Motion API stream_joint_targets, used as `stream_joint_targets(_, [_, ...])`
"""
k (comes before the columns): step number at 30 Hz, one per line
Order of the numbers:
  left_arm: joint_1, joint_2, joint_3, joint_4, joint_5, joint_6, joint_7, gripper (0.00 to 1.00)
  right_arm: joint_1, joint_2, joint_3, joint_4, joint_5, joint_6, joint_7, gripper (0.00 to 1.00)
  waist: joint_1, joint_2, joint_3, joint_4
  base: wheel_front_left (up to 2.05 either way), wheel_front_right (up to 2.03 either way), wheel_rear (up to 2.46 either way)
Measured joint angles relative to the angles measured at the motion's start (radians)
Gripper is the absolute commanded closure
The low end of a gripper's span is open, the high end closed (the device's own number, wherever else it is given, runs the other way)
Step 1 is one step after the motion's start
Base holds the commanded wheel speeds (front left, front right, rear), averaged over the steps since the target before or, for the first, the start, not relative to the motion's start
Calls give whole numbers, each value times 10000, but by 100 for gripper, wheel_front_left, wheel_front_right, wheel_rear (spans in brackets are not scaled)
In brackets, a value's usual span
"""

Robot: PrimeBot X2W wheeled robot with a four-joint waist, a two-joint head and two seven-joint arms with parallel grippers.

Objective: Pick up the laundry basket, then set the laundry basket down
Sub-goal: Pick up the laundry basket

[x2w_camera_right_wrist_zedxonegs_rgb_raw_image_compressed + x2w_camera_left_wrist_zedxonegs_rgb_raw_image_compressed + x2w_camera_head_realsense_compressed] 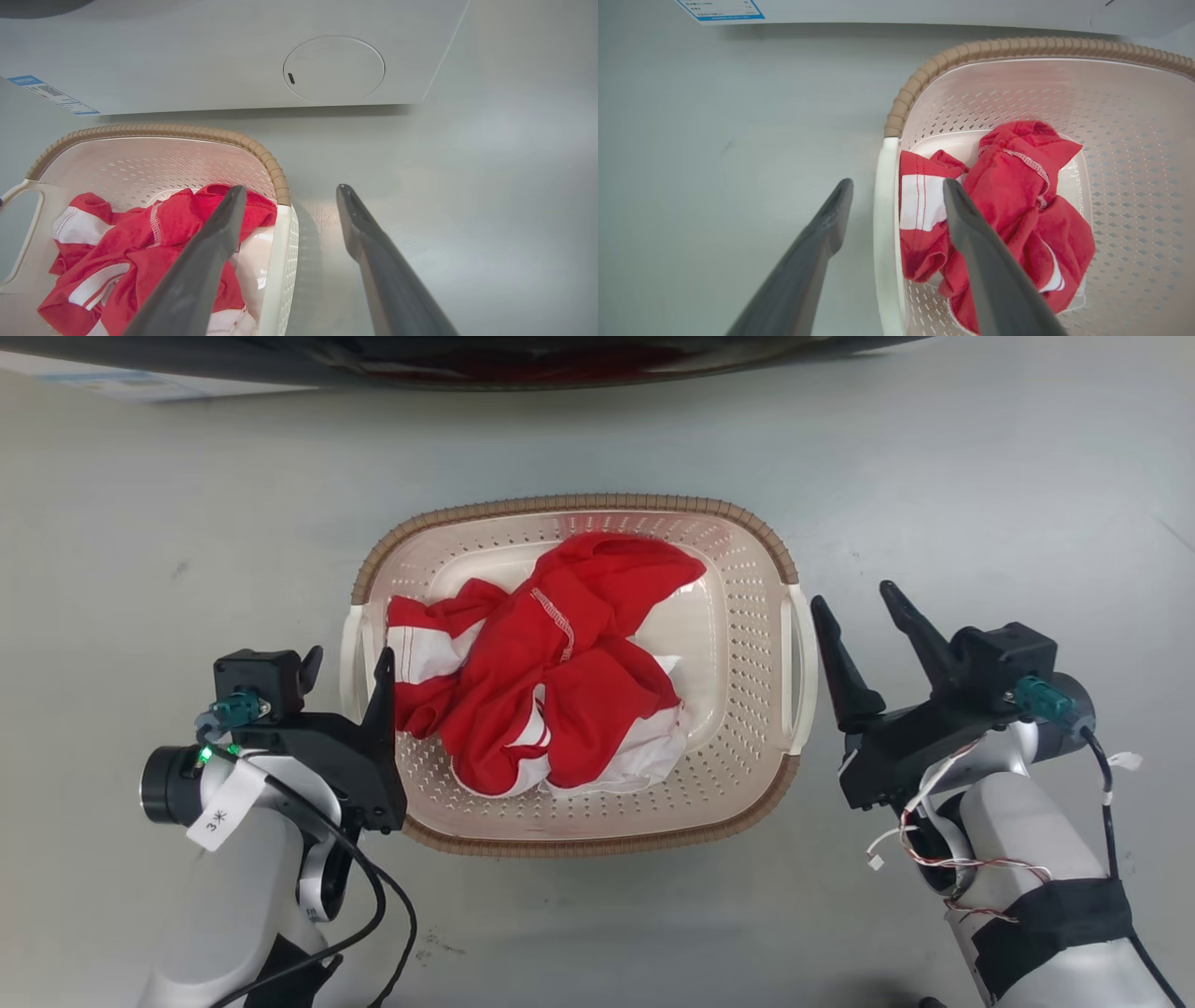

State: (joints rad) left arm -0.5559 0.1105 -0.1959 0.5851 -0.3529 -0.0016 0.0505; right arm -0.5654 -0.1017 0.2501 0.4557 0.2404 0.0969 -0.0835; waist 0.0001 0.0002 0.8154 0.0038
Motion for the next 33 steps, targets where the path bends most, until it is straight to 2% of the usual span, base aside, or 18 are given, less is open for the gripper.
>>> stream_joint_targets(14, [-916, -67, -56, 1624, -56, -431, -278, 0, -645, 111, 401, 1175, 15, 88, -150, 0, 0, -1, 728, -15, 0, 0, 0])
stream_joint_targets(24, [-1446, -221, -121, 2566, -58, -529, -660, 0, -1064, 186, 748, 2117, 105, 176, -56, 0, -1, -1, 937, 112, 0, 0, 0])
stream_joint_targets(25, [-1499, -242, -127, 2652, -58, -539, -696, 21, -1088, 188, 757, 2194, 146, 176, -56, 21, -1, -2, 947, 122, 0, 0, 0])
stream_joint_targets(26, [-1561, -259, -125, 2742, -71, -608, -715, 100, -1124, 190, 761, 2289, 173, 176, -40, 68, -1, -1, 957, 132, 0, 0, 0])
stream_joint_targets(27, [-1609, -272, -127, 2815, -86, -616, -723, 100, -1167, 194, 777, 2372, 184, 178, 31, 100, -1, -1, 967, 142, 0, 0, 0])
stream_joint_targets(33, [-1774, -420, -171, 3248, -178, -780, -894, 100, -1356, 278, 819, 2700, 343, 173, 33, 100, -3, -4, 983, 191, 0, 0, 0])
